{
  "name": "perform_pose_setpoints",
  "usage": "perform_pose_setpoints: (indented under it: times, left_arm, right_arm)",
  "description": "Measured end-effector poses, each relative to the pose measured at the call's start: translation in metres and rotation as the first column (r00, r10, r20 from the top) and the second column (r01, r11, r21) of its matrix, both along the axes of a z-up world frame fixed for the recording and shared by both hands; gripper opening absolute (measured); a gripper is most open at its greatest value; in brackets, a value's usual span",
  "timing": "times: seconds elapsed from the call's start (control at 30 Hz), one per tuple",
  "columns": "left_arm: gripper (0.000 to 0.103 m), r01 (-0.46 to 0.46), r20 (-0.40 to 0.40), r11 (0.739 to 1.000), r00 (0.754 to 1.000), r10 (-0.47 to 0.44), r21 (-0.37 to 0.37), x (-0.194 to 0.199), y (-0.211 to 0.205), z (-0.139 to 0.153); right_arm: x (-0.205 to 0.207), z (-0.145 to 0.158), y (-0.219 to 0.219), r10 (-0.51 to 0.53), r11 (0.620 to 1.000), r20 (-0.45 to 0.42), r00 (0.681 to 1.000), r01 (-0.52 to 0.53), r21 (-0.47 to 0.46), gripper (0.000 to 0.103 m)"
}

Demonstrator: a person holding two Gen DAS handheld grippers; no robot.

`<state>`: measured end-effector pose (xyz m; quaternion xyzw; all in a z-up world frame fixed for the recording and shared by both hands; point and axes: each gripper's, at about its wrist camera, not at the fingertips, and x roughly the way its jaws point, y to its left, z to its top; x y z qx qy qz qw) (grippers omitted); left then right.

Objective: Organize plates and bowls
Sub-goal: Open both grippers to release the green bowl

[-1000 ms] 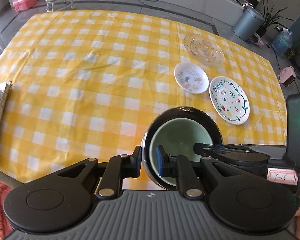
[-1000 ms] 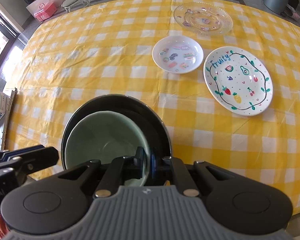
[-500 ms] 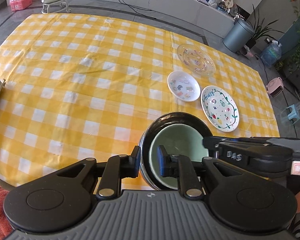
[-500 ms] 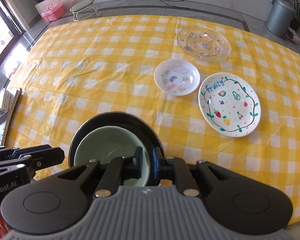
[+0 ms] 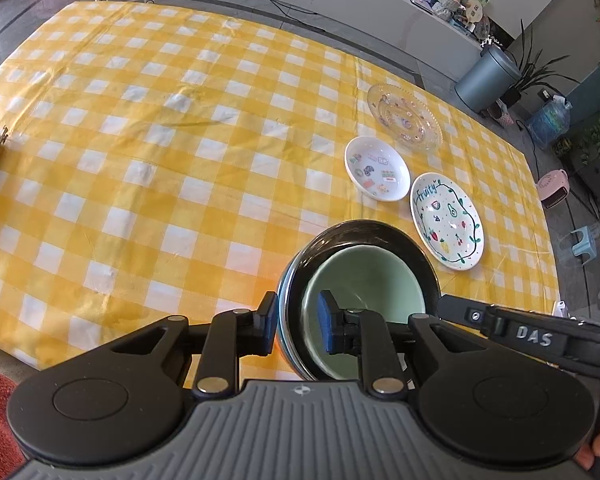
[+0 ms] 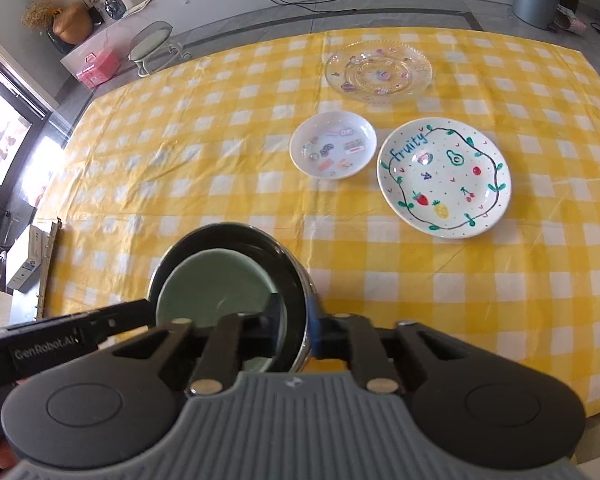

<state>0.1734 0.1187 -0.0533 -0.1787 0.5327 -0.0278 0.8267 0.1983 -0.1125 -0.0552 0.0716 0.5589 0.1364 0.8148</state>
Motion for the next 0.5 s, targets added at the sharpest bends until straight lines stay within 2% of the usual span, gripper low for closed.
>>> perform_pose_setpoints:
  times: [0.13,0.33,0.5]
  left_arm:
    - [0.024,0.004,0.015,1.0,1.0,-0.004,0.011,-0.001,-0.003,0.005]
    - [0.024,0.025,0.043,0.999,0.999,-0.026,0.022,0.0,-0.007,0.014]
    - [0.024,0.084,0.1,0.996,0.991,-0.087,0.04,0.006,-0.022,0.03]
  right_arm:
    - [0.002,-0.009,-0.003,-0.02,1.0,0.008,1.0,0.02,-0.008,0.0]
    - [0.004,-0.01,-0.009,-0.017,1.0,0.002,1.0,0.017,0.025,0.0]
    - [0.007,0.006,-0.026,-0.029,0.997,0.036,0.999,0.027,0.07,0.005]
